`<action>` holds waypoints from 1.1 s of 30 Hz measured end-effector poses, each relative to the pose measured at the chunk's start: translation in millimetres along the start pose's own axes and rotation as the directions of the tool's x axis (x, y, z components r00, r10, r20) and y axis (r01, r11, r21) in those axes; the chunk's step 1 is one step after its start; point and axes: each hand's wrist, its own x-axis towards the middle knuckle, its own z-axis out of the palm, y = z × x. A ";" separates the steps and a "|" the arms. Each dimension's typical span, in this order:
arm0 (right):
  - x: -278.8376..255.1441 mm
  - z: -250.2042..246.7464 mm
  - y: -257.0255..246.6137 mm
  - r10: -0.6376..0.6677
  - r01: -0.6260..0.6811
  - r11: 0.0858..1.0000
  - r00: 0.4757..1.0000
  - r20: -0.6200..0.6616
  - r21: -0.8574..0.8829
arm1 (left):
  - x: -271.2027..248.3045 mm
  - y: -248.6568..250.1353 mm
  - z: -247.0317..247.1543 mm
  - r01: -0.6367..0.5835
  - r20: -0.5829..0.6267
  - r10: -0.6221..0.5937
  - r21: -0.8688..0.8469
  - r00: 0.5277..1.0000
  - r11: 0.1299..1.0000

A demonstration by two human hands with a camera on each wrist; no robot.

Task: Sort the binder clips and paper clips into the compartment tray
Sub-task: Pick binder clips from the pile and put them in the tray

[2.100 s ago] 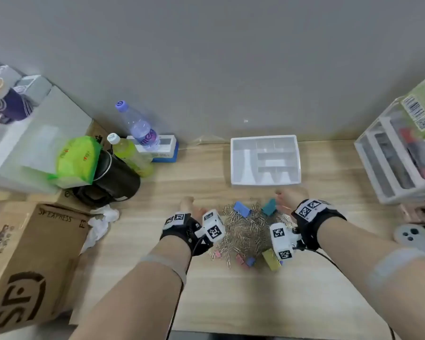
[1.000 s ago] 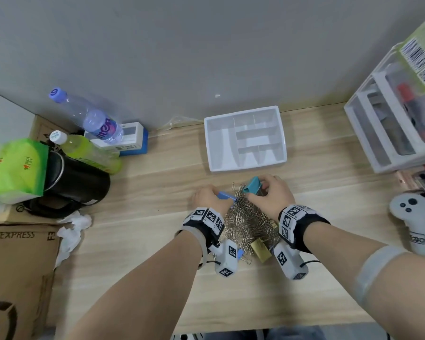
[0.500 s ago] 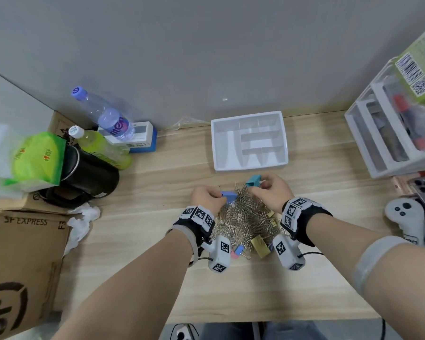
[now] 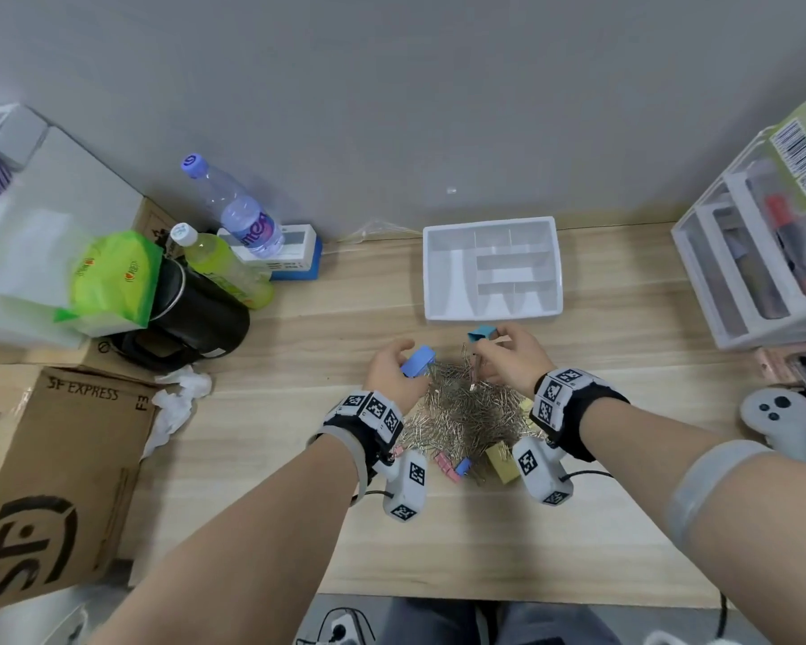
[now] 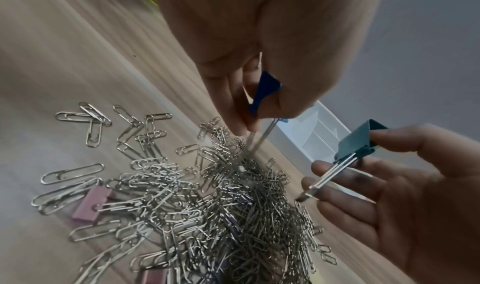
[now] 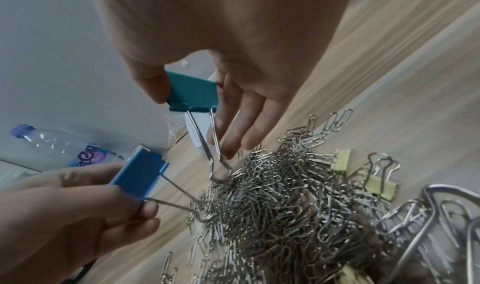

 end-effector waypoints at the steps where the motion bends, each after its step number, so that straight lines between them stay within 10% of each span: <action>1: -1.7 1.4 -1.8 0.001 -0.002 1.000 1.000 0.015 0.031 | -0.8 0.0 -0.9 0.035 0.026 -0.034 -0.026 0.999 0.999; 11: -8.8 7.2 -3.1 0.029 -0.038 0.989 0.997 0.070 0.141 | 0.5 -7.1 1.1 0.243 0.193 -0.207 -0.190 0.959 0.951; 24: -11.6 21.8 3.6 -0.098 0.170 0.938 0.966 0.241 -0.301 | -8.2 4.5 -2.0 0.348 0.356 -0.268 -0.183 0.895 0.919; 33: -19.9 31.0 -0.4 -0.169 0.264 0.925 0.931 0.324 -0.274 | -11.6 6.1 -0.6 0.545 0.435 -0.374 -0.385 0.819 0.745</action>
